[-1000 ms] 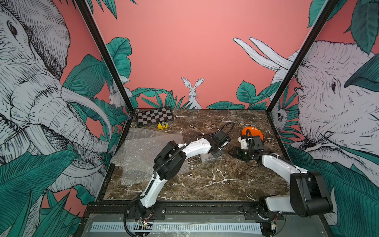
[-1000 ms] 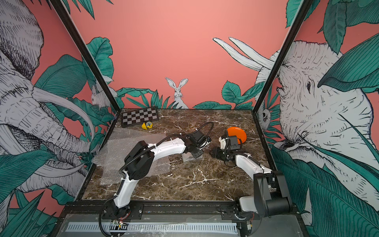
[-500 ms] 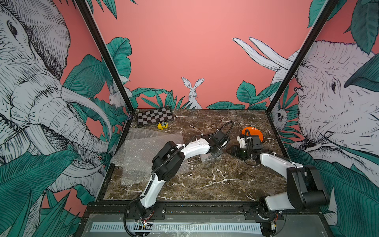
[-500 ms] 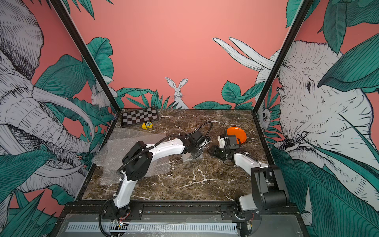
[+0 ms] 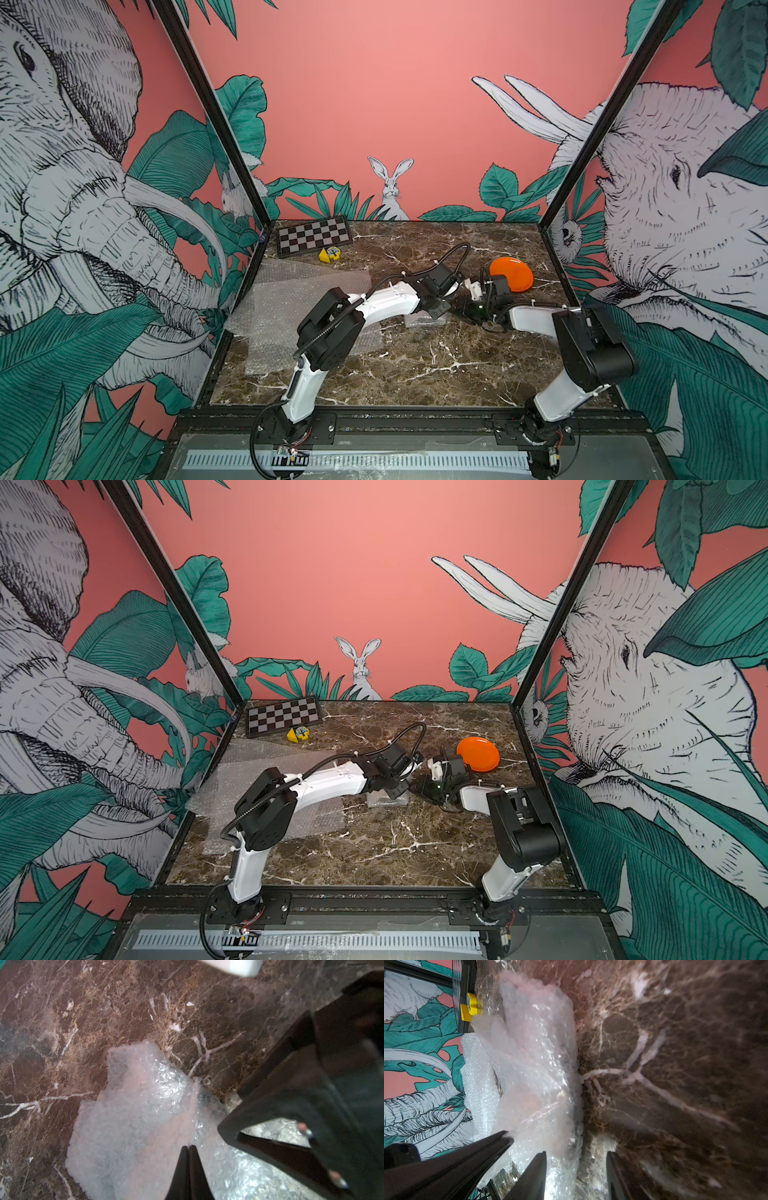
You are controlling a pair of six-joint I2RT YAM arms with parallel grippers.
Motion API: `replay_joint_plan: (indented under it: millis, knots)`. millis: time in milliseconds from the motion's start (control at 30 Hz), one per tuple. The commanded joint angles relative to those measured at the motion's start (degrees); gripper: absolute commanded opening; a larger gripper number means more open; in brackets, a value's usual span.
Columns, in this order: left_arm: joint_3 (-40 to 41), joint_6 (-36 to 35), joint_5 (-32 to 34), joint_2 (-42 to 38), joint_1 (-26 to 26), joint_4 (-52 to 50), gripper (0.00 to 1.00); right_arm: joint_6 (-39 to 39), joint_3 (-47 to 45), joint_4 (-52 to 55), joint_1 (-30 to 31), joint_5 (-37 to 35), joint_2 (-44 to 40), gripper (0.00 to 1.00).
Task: Unpack dinner plates from bubble wrap
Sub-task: Unwrap the bubble wrap at the center of the board.
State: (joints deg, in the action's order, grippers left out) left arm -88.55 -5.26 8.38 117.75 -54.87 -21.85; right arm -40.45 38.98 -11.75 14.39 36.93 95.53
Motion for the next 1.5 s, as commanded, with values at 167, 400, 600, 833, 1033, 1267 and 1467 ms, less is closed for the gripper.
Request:
replay_joint_plan:
  millis: [167,400,600,833,1033,1267,1467]
  knots:
    - [1.6,1.7,-1.5,-4.2,-0.2,2.1,0.00,-4.3,1.7,-6.7,0.9,-0.5,3.8,0.36]
    - [3.0,2.0,-1.9,-6.1,-0.1,3.7,0.00,-4.1,1.1,-4.9,1.0,-3.7,4.3,0.18]
    - [4.1,2.0,-1.5,-7.9,-0.1,4.9,0.00,-2.5,0.6,-1.4,1.0,-6.6,3.3,0.08]
    - [4.9,2.1,-0.9,-9.2,-0.1,5.8,0.00,-1.4,0.5,1.1,1.0,-8.4,2.8,0.04]
    - [6.6,3.2,1.9,-10.7,-0.1,7.0,0.00,-0.8,0.6,2.2,1.0,-9.1,1.9,0.05]
    - [12.3,10.2,3.3,-13.9,2.0,11.1,0.00,0.0,0.9,3.7,1.1,-9.3,-1.9,0.33]
    - [21.1,21.0,1.2,-18.5,5.9,18.8,0.00,3.3,2.4,9.3,1.2,-11.8,-6.7,0.41]
